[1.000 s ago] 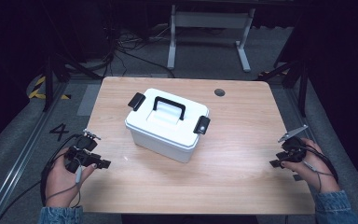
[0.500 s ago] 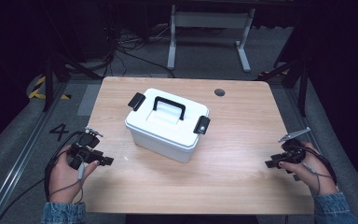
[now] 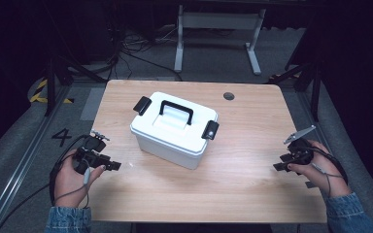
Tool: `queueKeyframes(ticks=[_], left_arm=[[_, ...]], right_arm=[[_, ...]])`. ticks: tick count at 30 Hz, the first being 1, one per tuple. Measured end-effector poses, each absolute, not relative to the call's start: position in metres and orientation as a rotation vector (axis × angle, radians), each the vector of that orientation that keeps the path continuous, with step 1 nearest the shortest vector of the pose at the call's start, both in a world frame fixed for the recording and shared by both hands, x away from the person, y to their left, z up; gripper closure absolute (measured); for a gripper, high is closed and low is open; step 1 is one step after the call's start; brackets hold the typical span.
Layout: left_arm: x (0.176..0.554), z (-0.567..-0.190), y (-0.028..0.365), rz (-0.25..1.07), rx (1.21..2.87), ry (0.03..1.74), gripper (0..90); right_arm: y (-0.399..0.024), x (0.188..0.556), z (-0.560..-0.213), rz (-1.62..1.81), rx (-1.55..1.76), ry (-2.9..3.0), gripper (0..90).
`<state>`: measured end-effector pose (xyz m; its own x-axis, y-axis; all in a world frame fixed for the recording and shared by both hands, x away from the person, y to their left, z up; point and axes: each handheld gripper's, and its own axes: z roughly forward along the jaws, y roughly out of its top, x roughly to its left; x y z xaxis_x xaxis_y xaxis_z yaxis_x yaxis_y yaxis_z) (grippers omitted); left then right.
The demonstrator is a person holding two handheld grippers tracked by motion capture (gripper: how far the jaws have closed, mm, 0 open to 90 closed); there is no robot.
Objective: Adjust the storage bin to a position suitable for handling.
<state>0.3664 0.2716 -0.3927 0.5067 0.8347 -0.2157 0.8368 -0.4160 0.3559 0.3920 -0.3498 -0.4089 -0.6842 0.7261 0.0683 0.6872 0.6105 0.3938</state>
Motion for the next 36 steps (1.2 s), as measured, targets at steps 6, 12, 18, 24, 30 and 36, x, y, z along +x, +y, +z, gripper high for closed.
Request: queueKeyframes(ticks=[6, 12, 18, 24, 30, 36], left_arm=[[0.366, -0.393, 0.275, -0.009, 2.329, 1.38, 44.7], [0.365, -0.392, 0.277, 0.011, 2.333, 1.372, 45.2], [0.365, -0.392, 0.277, -0.004, 2.319, 1.373, 45.2], [0.369, -0.393, 0.276, -0.005, 2.333, 1.358, 45.2], [0.37, -0.392, 0.276, -0.008, 2.326, 1.352, 45.0], [0.37, -0.389, 0.277, -0.013, 2.312, 1.337, 44.9]], right_arm=[[-0.345, 0.398, -0.389, 0.629, 1.164, 2.727, 45.5], [-0.337, 0.399, -0.37, 0.659, 1.138, 2.733, 45.5], [-0.327, 0.404, -0.355, 0.674, 1.103, 2.733, 45.5], [-0.316, 0.409, -0.333, 0.738, 1.053, 2.731, 45.5], [-0.308, 0.413, -0.321, 0.751, 1.029, 2.741, 45.6], [-0.303, 0.418, -0.313, 0.765, 1.011, 2.742, 46.6]])
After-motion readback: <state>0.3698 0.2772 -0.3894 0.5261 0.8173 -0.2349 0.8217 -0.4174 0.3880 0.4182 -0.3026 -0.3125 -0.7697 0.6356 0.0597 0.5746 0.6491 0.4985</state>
